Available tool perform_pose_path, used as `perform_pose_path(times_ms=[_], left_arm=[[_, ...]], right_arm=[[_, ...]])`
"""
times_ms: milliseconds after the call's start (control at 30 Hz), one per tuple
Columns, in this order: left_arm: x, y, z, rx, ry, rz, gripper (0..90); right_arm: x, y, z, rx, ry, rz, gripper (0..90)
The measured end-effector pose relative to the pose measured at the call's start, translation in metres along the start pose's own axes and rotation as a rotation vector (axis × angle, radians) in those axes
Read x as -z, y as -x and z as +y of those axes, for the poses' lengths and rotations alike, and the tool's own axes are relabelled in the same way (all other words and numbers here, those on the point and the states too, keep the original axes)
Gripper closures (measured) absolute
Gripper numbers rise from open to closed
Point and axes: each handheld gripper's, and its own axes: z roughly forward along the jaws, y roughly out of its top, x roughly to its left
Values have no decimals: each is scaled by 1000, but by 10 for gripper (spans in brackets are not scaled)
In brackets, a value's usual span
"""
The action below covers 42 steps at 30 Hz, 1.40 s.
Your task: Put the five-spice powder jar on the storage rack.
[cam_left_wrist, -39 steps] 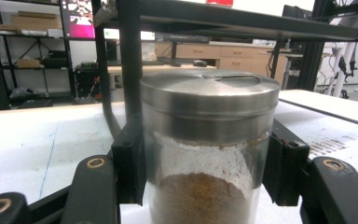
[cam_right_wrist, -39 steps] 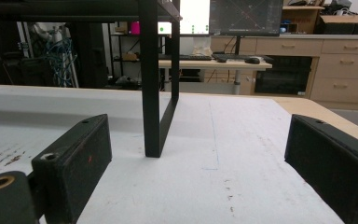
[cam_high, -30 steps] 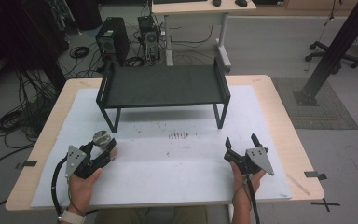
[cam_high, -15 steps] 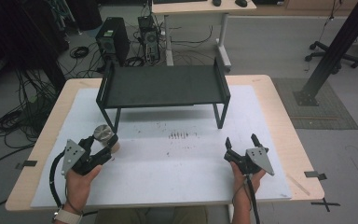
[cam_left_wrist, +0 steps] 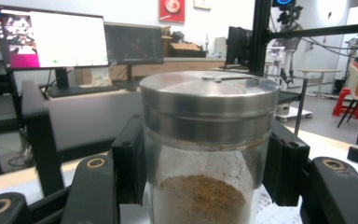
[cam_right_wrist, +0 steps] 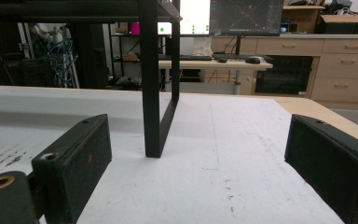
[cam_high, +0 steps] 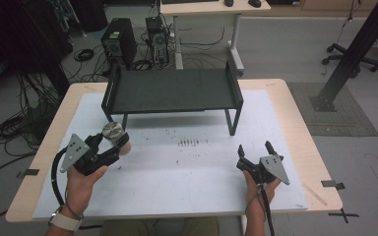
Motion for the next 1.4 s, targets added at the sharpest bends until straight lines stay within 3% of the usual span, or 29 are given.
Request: perform_pose_path(times_ms=[633, 933, 1067, 1400], left_arm=[[-46, 2, 56, -36, 25, -112, 430], [-76, -1, 70, -37, -3, -146, 430], [-88, -3, 74, -25, -2, -155, 430], [-119, -8, 88, -39, 4, -166, 430]], right_arm=[[0, 0, 0, -3, 1, 0, 75], [0, 0, 0, -3, -2, 2, 75], [0, 0, 0, -4, -2, 1, 75], [0, 0, 0, -4, -4, 0, 75]])
